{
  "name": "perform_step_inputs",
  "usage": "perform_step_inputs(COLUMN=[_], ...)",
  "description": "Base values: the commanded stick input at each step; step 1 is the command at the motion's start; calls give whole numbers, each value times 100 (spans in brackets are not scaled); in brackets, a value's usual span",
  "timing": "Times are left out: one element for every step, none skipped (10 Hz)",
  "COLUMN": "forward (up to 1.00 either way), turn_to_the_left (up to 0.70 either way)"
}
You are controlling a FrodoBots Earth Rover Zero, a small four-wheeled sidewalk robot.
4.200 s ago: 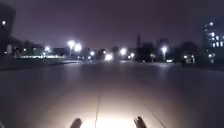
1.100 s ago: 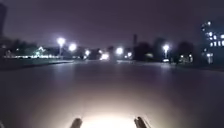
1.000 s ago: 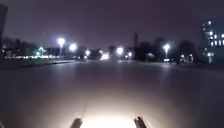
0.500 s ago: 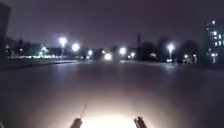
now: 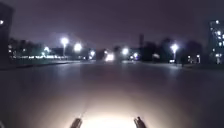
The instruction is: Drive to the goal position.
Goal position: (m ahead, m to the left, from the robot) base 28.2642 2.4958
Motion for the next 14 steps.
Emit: perform_step_inputs(forward=[100,100,100,100,100,100,100,100,100,100,100,100,100,100], turn_to_the_left=[0,0,0,0,0,0,0,0,0,0,0,0,0,0])
